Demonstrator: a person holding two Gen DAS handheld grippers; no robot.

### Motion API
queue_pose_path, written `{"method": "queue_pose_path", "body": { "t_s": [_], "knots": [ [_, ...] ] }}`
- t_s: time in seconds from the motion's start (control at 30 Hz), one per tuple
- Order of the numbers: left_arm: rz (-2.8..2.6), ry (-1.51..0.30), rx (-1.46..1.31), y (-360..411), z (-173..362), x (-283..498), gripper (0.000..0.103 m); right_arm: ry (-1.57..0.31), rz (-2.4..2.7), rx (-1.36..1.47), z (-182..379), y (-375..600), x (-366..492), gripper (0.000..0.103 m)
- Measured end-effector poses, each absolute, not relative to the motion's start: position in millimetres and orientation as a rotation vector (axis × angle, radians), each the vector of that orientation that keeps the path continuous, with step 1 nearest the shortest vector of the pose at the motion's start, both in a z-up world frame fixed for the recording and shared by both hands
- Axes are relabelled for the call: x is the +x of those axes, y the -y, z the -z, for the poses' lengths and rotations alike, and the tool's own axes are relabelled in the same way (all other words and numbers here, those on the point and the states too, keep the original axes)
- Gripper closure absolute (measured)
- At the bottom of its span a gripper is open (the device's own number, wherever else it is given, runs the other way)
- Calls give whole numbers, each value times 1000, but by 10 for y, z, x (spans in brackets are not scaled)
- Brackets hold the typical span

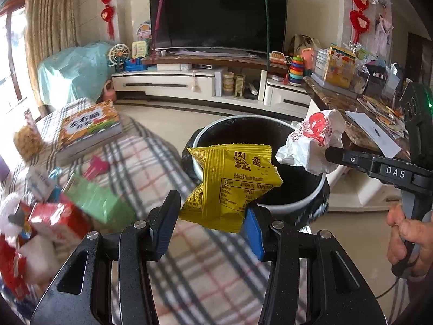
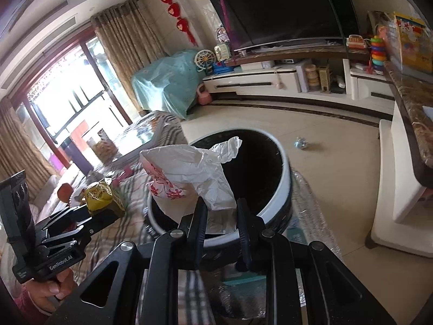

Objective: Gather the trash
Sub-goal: 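Carry both bags over the black bin and open both tools to drop them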

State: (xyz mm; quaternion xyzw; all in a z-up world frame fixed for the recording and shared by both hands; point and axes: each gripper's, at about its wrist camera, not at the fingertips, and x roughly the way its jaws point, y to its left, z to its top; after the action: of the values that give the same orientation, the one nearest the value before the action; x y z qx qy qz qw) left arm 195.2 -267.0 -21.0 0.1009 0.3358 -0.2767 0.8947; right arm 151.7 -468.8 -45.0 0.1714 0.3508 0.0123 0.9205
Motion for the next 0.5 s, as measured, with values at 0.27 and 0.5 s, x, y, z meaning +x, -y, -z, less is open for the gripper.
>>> {"method": "queue_pose_path", "body": {
  "t_s": [0.27, 0.5],
  "knots": [
    [594, -704, 254, 2970, 208, 2115, 57, -744, -10, 321, 443, 4789, 1666, 81],
    [600, -732, 269, 3109, 259, 2232, 57, -763, -6, 314, 484, 4846, 1790, 81]
  ]
}}
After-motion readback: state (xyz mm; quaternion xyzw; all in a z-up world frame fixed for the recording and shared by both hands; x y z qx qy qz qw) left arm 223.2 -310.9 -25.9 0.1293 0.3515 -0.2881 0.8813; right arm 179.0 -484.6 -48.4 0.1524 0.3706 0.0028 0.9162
